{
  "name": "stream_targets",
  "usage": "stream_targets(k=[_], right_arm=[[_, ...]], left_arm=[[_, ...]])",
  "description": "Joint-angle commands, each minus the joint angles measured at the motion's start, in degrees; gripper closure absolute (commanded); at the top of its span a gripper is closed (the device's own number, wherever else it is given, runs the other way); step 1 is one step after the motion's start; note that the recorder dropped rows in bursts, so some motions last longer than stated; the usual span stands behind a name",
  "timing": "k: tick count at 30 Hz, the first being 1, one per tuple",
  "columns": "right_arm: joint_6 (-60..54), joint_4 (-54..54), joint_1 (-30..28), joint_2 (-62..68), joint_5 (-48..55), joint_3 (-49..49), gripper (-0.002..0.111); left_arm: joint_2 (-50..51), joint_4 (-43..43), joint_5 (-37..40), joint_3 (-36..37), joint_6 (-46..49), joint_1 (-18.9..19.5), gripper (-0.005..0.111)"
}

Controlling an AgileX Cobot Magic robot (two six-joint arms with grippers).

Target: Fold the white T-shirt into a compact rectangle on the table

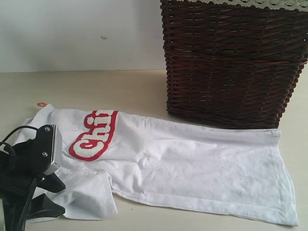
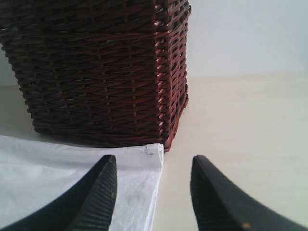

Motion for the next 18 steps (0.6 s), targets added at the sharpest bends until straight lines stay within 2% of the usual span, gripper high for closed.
stream_targets(k=[1,5,7,8,13,18], right_arm=[[0.03,-0.17,-0.32,-0.33,-0.72,0.26,0.061],[0.03,-0.17,-0.32,-0.33,-0.72,0.26,0.061],[0.03,-0.17,-0.32,-0.33,-0.72,0.26,0.061],[0.03,-0.17,-0.32,-0.33,-0.72,0.26,0.061],[0.03,-0.17,-0.32,-0.33,-0.72,0.26,0.061],[0.03,-0.17,-0.32,-0.33,-0.72,0.26,0.061]], left_arm=[[1.46,-0.3,-5.98,2.33,-0.81,0.09,0.068],[4.76,-2.37,-16.28,3.01,-0.15,0.09,0.09],[6.1,-5.4,-20.38,2.53,0.77,0.09,0.106],[6.25,-5.4,-20.5,2.21,1.09,0.09,0.107],[3.51,-1.72,-14.46,1.99,0.39,1.16,0.107],[-1.3,5.51,4.1,1.99,0.52,3.26,0.107]])
